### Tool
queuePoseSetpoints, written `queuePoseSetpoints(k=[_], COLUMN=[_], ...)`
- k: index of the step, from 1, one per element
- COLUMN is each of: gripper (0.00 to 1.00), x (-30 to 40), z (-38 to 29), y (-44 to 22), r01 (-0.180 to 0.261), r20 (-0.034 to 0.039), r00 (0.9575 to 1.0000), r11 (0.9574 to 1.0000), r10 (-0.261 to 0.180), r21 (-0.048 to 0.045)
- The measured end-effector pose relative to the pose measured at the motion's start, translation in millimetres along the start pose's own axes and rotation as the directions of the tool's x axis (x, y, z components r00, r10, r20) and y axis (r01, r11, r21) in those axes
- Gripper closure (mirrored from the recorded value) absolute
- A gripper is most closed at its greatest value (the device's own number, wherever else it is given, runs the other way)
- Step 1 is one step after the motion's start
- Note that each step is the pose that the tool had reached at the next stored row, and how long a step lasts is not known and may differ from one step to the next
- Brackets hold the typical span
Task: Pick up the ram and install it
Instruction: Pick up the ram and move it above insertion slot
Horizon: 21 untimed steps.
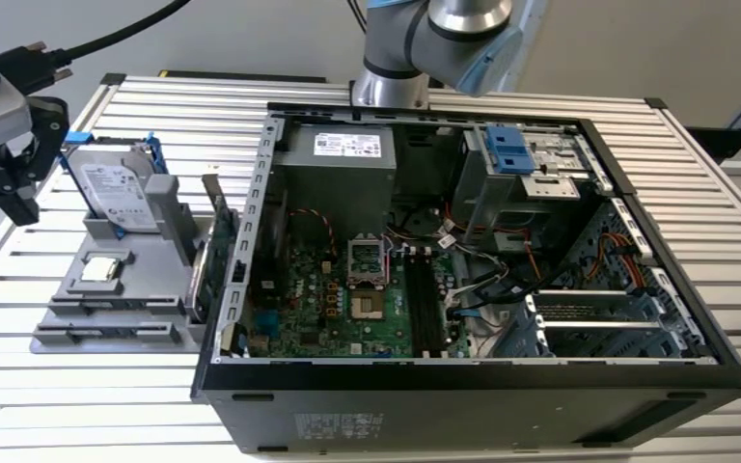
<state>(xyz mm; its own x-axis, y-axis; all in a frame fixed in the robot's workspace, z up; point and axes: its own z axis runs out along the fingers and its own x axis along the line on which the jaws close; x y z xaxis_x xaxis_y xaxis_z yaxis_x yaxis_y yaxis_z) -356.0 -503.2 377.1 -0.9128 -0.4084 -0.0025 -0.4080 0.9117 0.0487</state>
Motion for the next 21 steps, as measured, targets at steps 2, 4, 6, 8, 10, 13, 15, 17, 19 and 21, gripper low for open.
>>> queuePoseSetpoints(k=[2, 4, 6, 8, 10, 13, 15, 17, 19, 21], gripper=[1.0, 1.0, 1.0, 1.0, 1.0, 1.0, 1.0, 1.0, 1.0, 1.0], x=[0.0, 0.0, 0.0, 0.0, 0.0, 0.0, 0.0, 0.0, 0.0, 0.0], z=[0.0, 0.0, 0.0, 0.0, 0.0, 0.0, 0.0, 0.0, 0.0, 0.0], y=[0.0, 0.0, 0.0, 0.0, 0.0, 0.0, 0.0, 0.0, 0.0, 0.0], r01=[0.014, 0.028, 0.042, 0.055, 0.07, 0.09, 0.103, 0.116, 0.13, 0.143], r20=[-0.0007, -0.0014, -0.002, -0.0027, -0.0034, -0.0044, -0.005, -0.0056, -0.0063, -0.0069], r00=[0.9999, 0.9996, 0.9991, 0.9985, 0.9976, 0.9959, 0.9947, 0.9932, 0.9915, 0.9897], r11=[0.9999, 0.9996, 0.9991, 0.9985, 0.9976, 0.9959, 0.9947, 0.9932, 0.9915, 0.9897], r10=[-0.014, -0.028, -0.042, -0.055, -0.07, -0.09, -0.103, -0.116, -0.13, -0.143], r21=[0.0, -0.0001, -0.0002, -0.0002, -0.0003, -0.0004, -0.0005, -0.0007, -0.0008, -0.0009])
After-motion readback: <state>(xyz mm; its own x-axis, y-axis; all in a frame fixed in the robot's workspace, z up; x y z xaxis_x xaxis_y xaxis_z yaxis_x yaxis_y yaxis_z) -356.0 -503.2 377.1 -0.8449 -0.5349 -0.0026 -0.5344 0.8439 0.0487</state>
